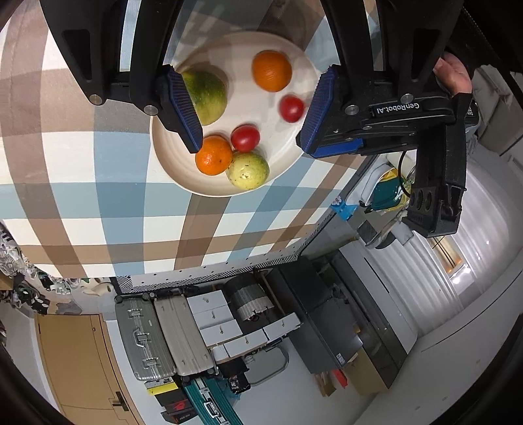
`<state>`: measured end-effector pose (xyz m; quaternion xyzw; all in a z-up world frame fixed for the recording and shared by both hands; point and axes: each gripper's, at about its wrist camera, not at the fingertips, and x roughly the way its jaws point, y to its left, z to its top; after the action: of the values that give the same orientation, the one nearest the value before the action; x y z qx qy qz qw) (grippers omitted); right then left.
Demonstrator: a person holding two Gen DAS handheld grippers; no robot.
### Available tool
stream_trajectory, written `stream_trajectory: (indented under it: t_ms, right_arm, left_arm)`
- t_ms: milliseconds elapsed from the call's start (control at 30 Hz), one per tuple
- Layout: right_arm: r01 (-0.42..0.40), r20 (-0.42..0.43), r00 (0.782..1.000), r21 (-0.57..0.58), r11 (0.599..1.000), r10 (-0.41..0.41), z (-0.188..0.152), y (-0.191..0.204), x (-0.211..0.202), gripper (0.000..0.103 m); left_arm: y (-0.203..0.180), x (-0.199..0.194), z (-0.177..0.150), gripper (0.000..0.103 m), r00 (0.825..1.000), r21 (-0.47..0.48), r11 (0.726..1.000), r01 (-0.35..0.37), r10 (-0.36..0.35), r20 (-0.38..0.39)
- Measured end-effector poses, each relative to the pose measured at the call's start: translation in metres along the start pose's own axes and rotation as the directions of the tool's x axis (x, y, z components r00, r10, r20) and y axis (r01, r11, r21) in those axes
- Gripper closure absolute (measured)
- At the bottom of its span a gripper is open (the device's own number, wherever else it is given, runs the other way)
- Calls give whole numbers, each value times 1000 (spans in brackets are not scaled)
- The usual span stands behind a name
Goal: Organize fruits
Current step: 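Withdraw both grippers from the plate toward the brown fruits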
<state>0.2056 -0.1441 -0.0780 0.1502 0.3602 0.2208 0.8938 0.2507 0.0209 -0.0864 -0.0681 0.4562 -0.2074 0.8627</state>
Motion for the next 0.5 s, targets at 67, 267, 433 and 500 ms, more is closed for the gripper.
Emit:
stream_trajectory:
  t_ms: [67, 267, 433, 500]
  right_arm:
    - [-1, 8, 1000, -3, 1000, 1, -2, 3, -7, 39]
    - [6, 36, 999, -4, 1000, -6, -10, 10, -29, 33]
    - [12, 64, 998, -21, 1000, -11, -17, 18, -48, 26]
    - [14, 77, 997, -25, 1000, -12, -21, 21, -56, 21]
  left_arm:
    - [-1, -8, -3, 64, 1000, 0, 1000, -4, 4, 9]
    - [-7, -35, -15, 52, 999, -7, 1000, -19, 19, 47]
    - [-18, -54, -32, 40, 995, 1, 998, -56, 55, 85]
    - [-24, -58, -40, 38, 994, 10, 997, -71, 70, 90]
